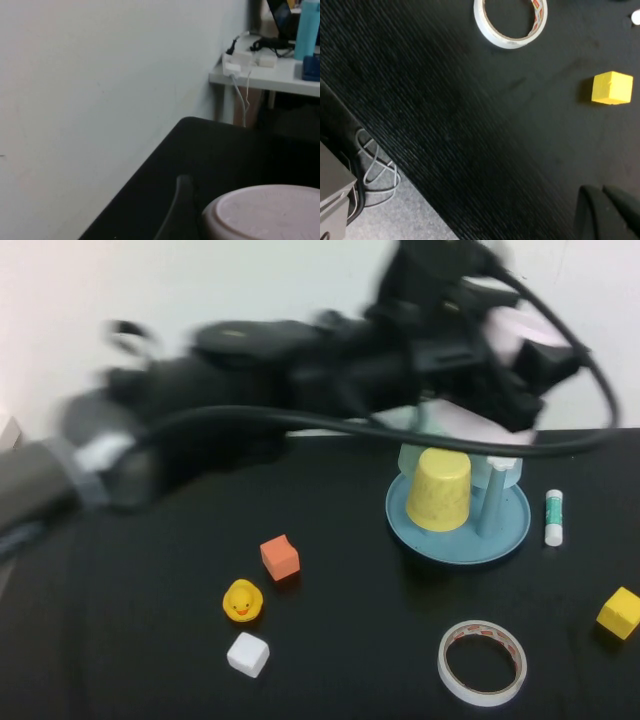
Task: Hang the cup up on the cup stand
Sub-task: Place the cup on the cup holder
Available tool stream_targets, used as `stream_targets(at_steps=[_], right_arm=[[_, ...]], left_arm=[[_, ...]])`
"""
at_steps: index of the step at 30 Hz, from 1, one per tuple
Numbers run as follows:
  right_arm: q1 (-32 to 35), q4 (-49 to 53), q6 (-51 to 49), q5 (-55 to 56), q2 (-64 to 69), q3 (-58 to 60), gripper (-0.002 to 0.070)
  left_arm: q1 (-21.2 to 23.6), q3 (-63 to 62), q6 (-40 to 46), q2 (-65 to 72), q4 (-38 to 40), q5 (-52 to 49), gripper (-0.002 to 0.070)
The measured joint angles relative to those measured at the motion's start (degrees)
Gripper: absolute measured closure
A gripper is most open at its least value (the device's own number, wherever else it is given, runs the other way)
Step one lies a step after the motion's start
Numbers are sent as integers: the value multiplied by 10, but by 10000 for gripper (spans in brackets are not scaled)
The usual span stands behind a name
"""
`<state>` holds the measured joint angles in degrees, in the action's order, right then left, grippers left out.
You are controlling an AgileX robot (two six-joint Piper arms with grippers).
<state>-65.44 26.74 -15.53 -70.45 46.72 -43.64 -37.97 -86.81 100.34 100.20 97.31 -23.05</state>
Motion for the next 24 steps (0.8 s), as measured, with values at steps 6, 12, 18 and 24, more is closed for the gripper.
stream_targets(at_steps=[6,12,18,24], right_arm=[[0,0,-3,0,0,0,678],[0,0,-3,0,0,0,678],[0,0,-5,0,0,0,678],[0,0,-18,0,0,0,678]], left_arm=[[-12,-110,-2,131,0,6,130],[-12,-209,-13,229,0,8,130],[-12,-299,-17,310,1,9,130],[-12,-336,-24,366,2,19,130]])
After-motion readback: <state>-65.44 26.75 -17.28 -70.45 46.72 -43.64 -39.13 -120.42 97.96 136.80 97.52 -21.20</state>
